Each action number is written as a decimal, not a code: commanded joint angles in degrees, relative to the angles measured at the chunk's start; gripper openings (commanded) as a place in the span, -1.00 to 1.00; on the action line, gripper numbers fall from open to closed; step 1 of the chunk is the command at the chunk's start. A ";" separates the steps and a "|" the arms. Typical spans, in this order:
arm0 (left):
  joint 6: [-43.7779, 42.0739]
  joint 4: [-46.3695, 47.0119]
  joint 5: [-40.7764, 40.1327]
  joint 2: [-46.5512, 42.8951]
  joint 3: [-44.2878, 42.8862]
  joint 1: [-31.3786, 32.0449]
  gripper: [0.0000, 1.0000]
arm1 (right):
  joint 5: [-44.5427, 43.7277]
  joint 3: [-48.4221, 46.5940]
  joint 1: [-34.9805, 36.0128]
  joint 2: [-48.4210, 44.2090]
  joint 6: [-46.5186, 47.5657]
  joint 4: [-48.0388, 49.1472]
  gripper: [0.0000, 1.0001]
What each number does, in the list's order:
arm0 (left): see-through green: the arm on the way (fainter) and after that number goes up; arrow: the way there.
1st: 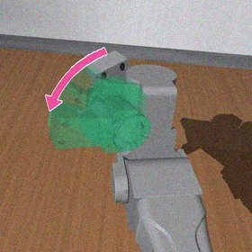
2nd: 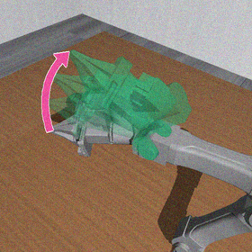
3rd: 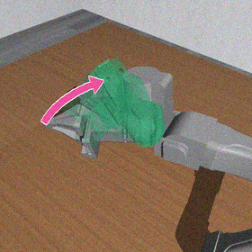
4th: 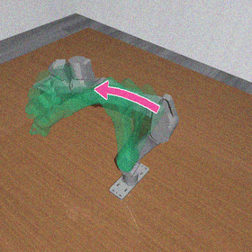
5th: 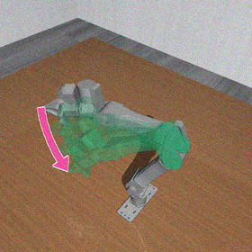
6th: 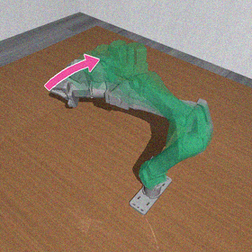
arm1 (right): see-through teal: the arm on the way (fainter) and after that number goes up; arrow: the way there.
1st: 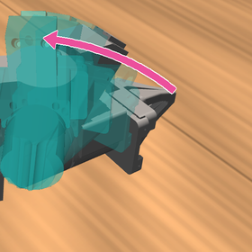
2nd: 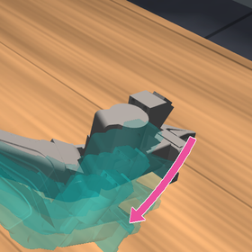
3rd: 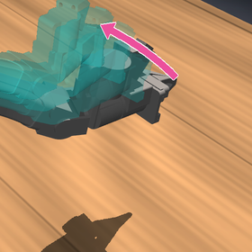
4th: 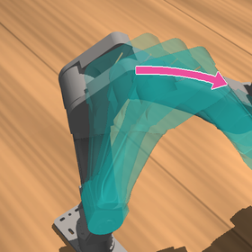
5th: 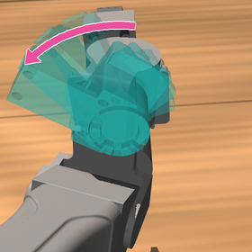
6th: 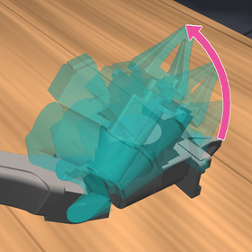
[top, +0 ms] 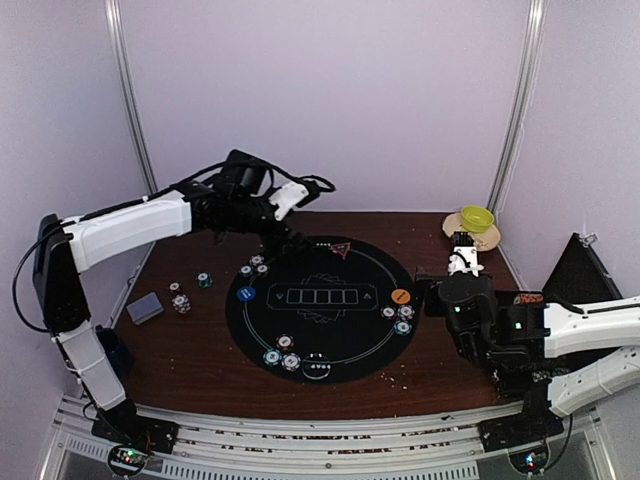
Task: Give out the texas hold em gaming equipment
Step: Pick up the face-down deck piles from the corner of the board.
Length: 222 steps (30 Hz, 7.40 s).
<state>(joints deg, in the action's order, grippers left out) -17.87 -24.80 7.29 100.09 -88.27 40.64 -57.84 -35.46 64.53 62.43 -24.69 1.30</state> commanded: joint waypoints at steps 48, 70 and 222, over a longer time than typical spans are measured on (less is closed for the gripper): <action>-10.98 3.84 14.54 -25.96 34.97 -56.37 0.96 | 18.40 -8.89 10.43 3.52 -4.86 -7.38 1.00; -36.22 -9.95 13.88 -22.90 28.98 -58.40 0.96 | 17.80 -6.99 10.44 3.97 -5.47 -7.44 1.00; -45.33 -27.38 2.51 1.71 19.17 -57.11 -0.52 | 32.21 -16.41 8.98 16.20 -1.62 5.05 1.00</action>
<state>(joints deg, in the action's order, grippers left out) -63.20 -50.39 8.95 104.92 -68.03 -16.75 -31.92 -45.76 74.19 74.15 -25.87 2.92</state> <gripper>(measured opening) 0.633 0.999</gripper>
